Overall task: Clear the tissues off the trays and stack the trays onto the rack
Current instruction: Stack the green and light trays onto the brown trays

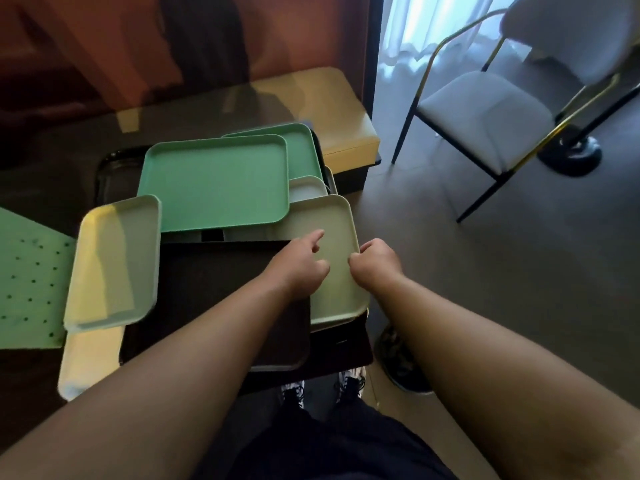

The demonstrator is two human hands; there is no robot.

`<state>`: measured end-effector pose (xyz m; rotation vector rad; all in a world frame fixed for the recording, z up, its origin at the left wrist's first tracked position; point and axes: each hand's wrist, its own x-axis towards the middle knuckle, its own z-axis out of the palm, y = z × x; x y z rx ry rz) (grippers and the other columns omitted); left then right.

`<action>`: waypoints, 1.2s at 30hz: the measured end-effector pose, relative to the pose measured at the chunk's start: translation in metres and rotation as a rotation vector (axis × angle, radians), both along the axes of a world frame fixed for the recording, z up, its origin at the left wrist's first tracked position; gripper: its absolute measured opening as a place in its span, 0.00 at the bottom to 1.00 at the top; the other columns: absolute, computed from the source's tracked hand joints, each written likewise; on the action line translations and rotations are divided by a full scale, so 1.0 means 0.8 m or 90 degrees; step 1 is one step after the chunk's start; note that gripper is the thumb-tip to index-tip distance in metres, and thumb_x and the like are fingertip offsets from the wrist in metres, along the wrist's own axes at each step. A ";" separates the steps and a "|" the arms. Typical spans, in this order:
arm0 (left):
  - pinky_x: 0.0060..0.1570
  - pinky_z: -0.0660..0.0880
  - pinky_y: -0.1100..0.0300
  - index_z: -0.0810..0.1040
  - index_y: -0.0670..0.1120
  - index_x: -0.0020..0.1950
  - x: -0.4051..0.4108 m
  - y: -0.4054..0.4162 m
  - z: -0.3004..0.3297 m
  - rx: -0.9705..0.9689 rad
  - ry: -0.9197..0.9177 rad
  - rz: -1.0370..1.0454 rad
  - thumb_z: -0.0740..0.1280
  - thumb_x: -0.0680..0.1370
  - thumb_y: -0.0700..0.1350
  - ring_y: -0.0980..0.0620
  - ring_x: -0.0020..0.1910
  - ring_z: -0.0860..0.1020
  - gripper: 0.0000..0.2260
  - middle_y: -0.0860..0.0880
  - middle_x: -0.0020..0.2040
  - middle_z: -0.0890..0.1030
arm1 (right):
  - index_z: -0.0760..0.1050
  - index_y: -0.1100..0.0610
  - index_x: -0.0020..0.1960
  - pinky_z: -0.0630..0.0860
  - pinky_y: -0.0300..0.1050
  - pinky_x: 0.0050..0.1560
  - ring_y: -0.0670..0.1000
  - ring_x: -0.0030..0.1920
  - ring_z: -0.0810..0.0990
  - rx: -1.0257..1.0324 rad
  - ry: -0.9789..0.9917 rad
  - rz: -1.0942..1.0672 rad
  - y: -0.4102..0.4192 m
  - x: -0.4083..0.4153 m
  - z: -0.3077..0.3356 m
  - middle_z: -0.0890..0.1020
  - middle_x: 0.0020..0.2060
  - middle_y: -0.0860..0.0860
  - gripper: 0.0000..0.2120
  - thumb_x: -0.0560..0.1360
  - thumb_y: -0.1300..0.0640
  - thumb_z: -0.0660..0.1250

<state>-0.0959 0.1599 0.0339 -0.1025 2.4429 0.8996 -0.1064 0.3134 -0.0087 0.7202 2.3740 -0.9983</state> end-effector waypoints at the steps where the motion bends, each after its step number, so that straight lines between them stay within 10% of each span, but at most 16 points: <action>1: 0.68 0.71 0.52 0.60 0.51 0.82 0.000 0.001 0.000 -0.002 -0.003 0.006 0.66 0.79 0.45 0.46 0.68 0.75 0.32 0.46 0.73 0.74 | 0.77 0.54 0.58 0.77 0.48 0.55 0.60 0.59 0.80 0.026 -0.009 0.044 0.000 0.001 0.001 0.82 0.58 0.54 0.15 0.73 0.51 0.64; 12: 0.66 0.68 0.57 0.53 0.48 0.83 -0.002 0.004 0.020 -0.003 0.033 0.123 0.68 0.77 0.47 0.44 0.70 0.72 0.38 0.42 0.76 0.66 | 0.70 0.59 0.55 0.69 0.48 0.39 0.51 0.40 0.74 -0.100 0.196 -0.105 0.030 -0.007 0.044 0.74 0.41 0.50 0.07 0.80 0.58 0.58; 19: 0.69 0.70 0.48 0.57 0.45 0.81 0.002 -0.025 0.046 0.045 0.092 0.260 0.68 0.79 0.50 0.43 0.69 0.73 0.34 0.42 0.76 0.67 | 0.71 0.56 0.54 0.79 0.57 0.49 0.57 0.48 0.80 -0.167 0.252 -0.181 0.031 -0.019 0.085 0.78 0.45 0.52 0.07 0.78 0.57 0.59; 25: 0.51 0.72 0.56 0.74 0.42 0.66 0.030 -0.100 0.068 0.097 0.151 0.461 0.61 0.83 0.46 0.43 0.54 0.78 0.14 0.45 0.56 0.80 | 0.73 0.54 0.56 0.82 0.59 0.53 0.56 0.51 0.81 -0.329 0.164 -0.091 -0.072 -0.014 0.107 0.81 0.51 0.56 0.07 0.80 0.58 0.60; 29: 0.51 0.71 0.55 0.73 0.42 0.69 0.056 -0.192 0.069 0.048 0.183 0.565 0.60 0.82 0.43 0.42 0.56 0.78 0.16 0.42 0.61 0.80 | 0.75 0.55 0.55 0.80 0.58 0.57 0.57 0.52 0.81 -0.286 0.122 0.022 -0.167 -0.007 0.100 0.82 0.50 0.55 0.07 0.79 0.58 0.60; 36: 0.61 0.76 0.47 0.64 0.44 0.77 0.088 -0.327 0.061 -0.077 0.114 0.504 0.66 0.76 0.44 0.41 0.61 0.76 0.30 0.41 0.69 0.72 | 0.74 0.59 0.44 0.66 0.46 0.35 0.53 0.38 0.73 -0.305 0.067 0.019 -0.329 0.009 0.078 0.76 0.38 0.55 0.09 0.80 0.58 0.58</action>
